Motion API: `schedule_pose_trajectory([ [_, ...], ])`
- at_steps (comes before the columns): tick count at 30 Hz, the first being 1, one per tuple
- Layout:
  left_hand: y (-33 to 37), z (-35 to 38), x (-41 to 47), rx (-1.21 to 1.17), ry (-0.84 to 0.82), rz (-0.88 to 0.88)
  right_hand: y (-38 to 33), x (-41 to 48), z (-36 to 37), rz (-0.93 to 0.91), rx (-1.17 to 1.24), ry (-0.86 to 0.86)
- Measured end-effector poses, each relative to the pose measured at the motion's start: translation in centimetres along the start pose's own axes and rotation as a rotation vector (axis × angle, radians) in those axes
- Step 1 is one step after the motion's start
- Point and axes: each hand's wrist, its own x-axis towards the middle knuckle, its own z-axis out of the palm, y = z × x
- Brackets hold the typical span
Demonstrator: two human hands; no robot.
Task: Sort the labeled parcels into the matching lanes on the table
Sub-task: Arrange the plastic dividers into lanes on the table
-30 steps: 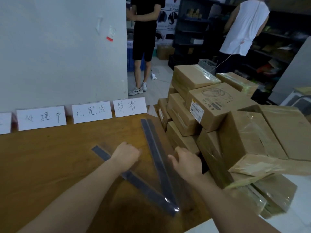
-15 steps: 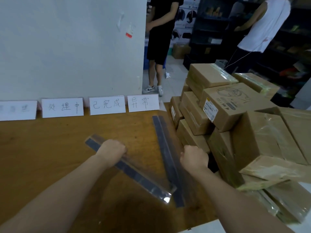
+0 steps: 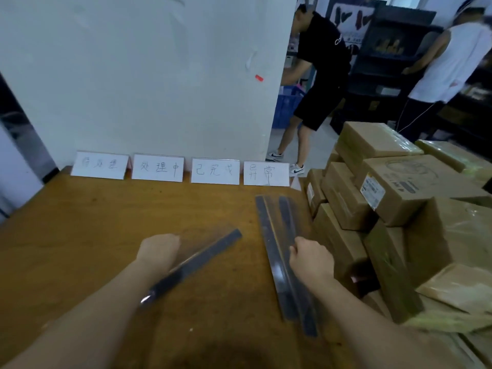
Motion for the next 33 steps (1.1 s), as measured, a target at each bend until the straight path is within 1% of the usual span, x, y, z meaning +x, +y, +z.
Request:
schedule_pose_trajectory([
  [4, -2.8, 1.4, -1.2, -0.121, -0.043, -0.105, -2.7, -0.9, 1.1, -0.087, 0.009, -0.025],
  [8, -5.6, 2.7, -3.2, -0.184, -0.148, -0.151, -6.1, -2.0, 2.2, -0.127, 0.058, -0.109],
  [12, -8.1, 4.1, -5.4, -0.236, -0.193, -0.169, -9.5, -2.8, 3.1, -0.156, 0.085, -0.161],
  [15, -10.4, 5.0, -6.3, -0.282, -0.241, -0.147, -12.1, -3.8, 3.9, -0.148, 0.076, -0.164],
  [17, -11.8, 5.2, -7.0, -0.309, -0.241, -0.120, -13.8, -4.6, 4.4, -0.142, 0.066, -0.160],
  [19, -12.7, 5.4, -7.7, -0.331, -0.181, -0.096, -15.3, -5.3, 4.8, -0.134, 0.066, -0.149],
  [23, -14.2, 5.6, -9.3, -0.406, -0.001, -0.104, -18.1, -6.4, 5.2, -0.108, 0.049, -0.121],
  [29, -18.5, 5.8, -10.7, -0.473, 0.119, -0.125, -22.4, -7.8, 5.6, -0.129, 0.079, -0.075],
  [33, -21.5, 5.8, -11.2, -0.483, 0.177, -0.190, -25.1, -7.8, 5.7, -0.172, 0.115, -0.033],
])
